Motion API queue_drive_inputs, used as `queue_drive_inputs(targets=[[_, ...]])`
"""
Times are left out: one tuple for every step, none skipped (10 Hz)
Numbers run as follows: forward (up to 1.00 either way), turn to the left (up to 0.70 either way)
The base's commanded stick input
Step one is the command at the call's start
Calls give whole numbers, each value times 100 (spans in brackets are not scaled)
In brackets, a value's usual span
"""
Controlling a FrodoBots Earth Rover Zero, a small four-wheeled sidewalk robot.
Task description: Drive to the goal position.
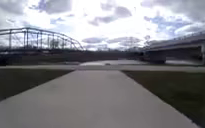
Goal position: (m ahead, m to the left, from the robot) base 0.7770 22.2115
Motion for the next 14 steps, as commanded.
queue_drive_inputs(targets=[[100,0],[100,0],[100,0],[100,0],[100,0],[100,0],[100,0],[100,0],[100,0],[100,0],[100,0],[100,0],[100,0],[100,12]])
